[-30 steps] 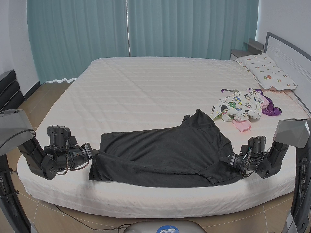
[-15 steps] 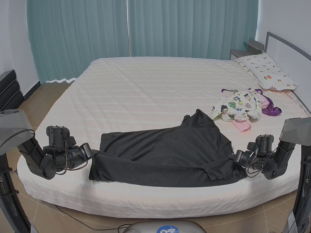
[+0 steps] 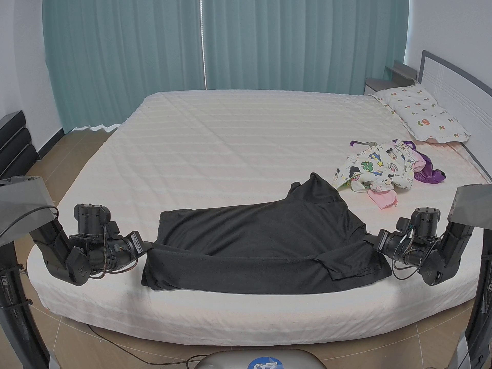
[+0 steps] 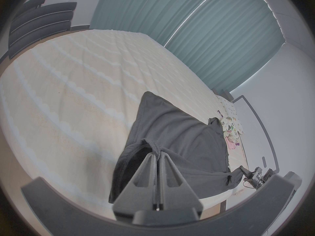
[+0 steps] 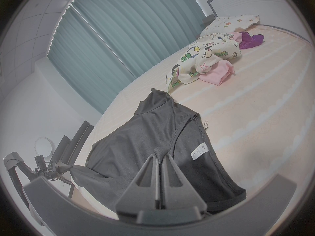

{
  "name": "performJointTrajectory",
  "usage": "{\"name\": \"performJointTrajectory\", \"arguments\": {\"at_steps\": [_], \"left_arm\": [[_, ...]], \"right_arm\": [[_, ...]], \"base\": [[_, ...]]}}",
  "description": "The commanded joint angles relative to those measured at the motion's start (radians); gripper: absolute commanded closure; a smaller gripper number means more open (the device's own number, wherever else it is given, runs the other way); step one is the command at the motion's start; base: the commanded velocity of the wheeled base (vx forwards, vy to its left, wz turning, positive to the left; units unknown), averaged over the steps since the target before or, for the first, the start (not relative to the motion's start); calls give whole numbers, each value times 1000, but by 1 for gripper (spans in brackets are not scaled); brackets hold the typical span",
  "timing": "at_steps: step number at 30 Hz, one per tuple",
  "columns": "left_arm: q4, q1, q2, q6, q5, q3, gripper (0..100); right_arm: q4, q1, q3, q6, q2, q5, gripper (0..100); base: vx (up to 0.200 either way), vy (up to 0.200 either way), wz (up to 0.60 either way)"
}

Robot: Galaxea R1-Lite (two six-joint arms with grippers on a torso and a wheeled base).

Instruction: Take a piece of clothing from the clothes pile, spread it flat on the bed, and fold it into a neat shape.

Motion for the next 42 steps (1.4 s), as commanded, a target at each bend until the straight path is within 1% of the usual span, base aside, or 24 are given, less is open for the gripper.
{"name": "performJointTrajectory", "arguments": {"at_steps": [1,6,13,19,23,27,30,39,42], "left_arm": [[-2,15,22,-1,-3,-1,100],[-2,22,23,-13,-5,-1,100],[-3,18,62,-28,-5,-15,100],[-5,18,105,-30,-3,-39,100],[-9,18,125,-38,0,-48,100],[-9,19,142,-70,6,-73,100],[-8,19,149,-94,6,-87,100],[-9,19,171,-93,9,-94,100],[-11,21,177,-93,24,-101,100]], "right_arm": [[-1,7,-11,-1,-2,-2,100],[1,7,-17,-1,4,-2,100],[-6,10,-54,2,79,-5,100],[-30,30,-81,65,105,-12,100],[-32,30,-95,68,122,-11,100],[-32,28,-103,70,125,-11,100],[-32,22,-112,88,125,-14,100],[-30,14,-121,102,137,-15,100],[-30,13,-123,102,143,-38,100]], "base": [[0,0,0],[0,0,0],[0,0,0],[0,0,0],[0,0,0],[0,0,0],[0,0,0],[0,0,0],[0,0,0]]}}
